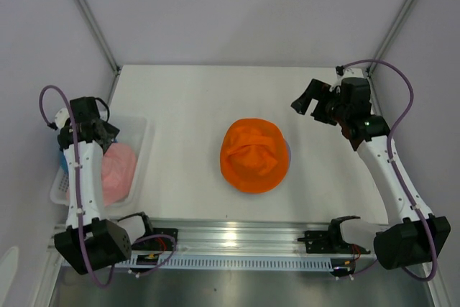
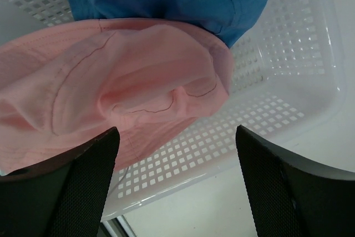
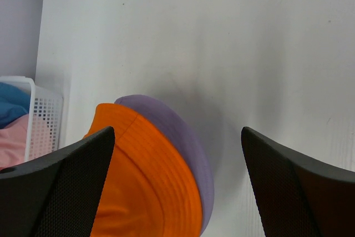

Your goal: Stack the hats

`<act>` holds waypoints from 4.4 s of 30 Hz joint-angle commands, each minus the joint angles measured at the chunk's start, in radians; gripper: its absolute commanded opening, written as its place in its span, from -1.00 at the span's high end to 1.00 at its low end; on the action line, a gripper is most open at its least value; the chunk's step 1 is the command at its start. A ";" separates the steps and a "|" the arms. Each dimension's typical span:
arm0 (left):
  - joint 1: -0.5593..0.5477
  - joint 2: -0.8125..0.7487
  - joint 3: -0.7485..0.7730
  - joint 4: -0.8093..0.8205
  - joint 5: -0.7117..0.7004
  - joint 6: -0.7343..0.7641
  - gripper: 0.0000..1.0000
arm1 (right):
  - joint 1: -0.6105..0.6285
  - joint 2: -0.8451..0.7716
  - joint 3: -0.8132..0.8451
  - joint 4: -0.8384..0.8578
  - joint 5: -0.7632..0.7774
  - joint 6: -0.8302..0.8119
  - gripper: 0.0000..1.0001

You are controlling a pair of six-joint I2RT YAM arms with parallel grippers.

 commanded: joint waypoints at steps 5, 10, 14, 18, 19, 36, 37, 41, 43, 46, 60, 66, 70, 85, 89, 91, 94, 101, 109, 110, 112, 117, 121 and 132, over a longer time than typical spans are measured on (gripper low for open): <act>0.010 0.105 0.007 0.125 -0.010 0.068 -0.56 | -0.013 -0.030 -0.049 0.129 -0.007 -0.009 -0.99; 0.010 0.142 0.004 0.158 -0.026 0.066 -0.58 | -0.014 -0.041 -0.086 0.188 -0.005 -0.035 -0.99; 0.009 0.175 -0.022 0.193 -0.009 0.054 -0.43 | -0.014 -0.013 -0.078 0.179 -0.019 -0.058 -0.99; 0.004 0.225 -0.024 0.207 -0.020 0.055 -0.28 | -0.013 -0.012 -0.078 0.179 -0.019 -0.049 -0.99; 0.004 0.235 -0.019 0.211 -0.020 0.058 -0.12 | -0.013 -0.013 -0.078 0.181 -0.022 -0.047 -0.99; -0.301 0.082 0.326 0.009 0.005 0.285 0.99 | -0.057 -0.082 -0.056 0.165 -0.056 0.050 -0.99; -0.321 0.076 0.383 -0.031 0.025 0.291 0.99 | -0.059 -0.091 -0.047 0.158 -0.060 0.056 -0.99; -0.459 0.047 0.497 -0.085 0.124 0.324 0.99 | -0.060 -0.149 -0.033 0.156 -0.094 0.100 -0.99; -0.473 0.038 0.505 -0.095 0.206 0.321 0.99 | -0.060 -0.192 -0.036 0.188 -0.131 0.123 -0.99; -0.546 0.037 0.539 -0.097 0.318 0.322 0.99 | -0.060 -0.251 -0.062 0.254 -0.183 0.191 -0.99; -0.901 0.128 0.645 0.001 0.396 0.243 0.99 | 0.019 -0.347 -0.099 0.330 -0.343 0.379 -0.96; -0.988 0.189 0.738 0.024 0.342 0.216 0.99 | 0.049 -0.398 -0.200 0.313 -0.298 0.558 -0.99; -1.046 0.231 0.768 0.067 0.369 0.210 0.99 | 0.059 -0.415 -0.268 0.362 -0.281 0.689 -0.98; -1.223 0.347 0.830 0.089 0.327 0.190 0.99 | 0.136 -0.387 -0.286 0.337 -0.228 0.780 -0.80; -1.243 0.358 0.832 0.105 0.321 0.180 0.99 | 0.158 -0.409 -0.309 0.308 -0.215 0.786 -0.71; -1.252 0.363 0.835 0.110 0.312 0.172 0.99 | 0.167 -0.427 -0.317 0.279 -0.206 0.794 -0.69; -1.260 0.363 0.835 0.125 0.303 0.163 0.99 | 0.173 -0.458 -0.314 0.196 -0.185 0.780 -0.68; -1.281 0.379 0.827 0.155 0.309 0.149 0.99 | 0.176 -0.516 -0.385 0.244 -0.180 0.860 -0.59; -1.321 0.390 0.792 0.168 0.322 0.121 0.99 | 0.187 -0.475 -0.386 0.337 -0.206 0.895 -0.25; -1.324 0.389 0.789 0.168 0.321 0.118 0.99 | 0.188 -0.469 -0.386 0.342 -0.206 0.895 -0.16; -1.332 0.384 0.778 0.171 0.321 0.111 0.99 | 0.193 -0.466 -0.386 0.337 -0.206 0.896 0.26; -1.347 0.369 0.745 0.173 0.321 0.101 0.99 | 0.193 -0.464 -0.374 0.278 -0.194 0.849 1.00; -1.358 0.358 0.720 0.155 0.307 0.097 0.99 | 0.193 -0.464 -0.336 0.147 -0.137 0.751 1.00; -1.369 0.289 0.564 0.141 0.309 0.083 0.72 | 0.191 -0.522 -0.352 -0.100 0.010 0.530 1.00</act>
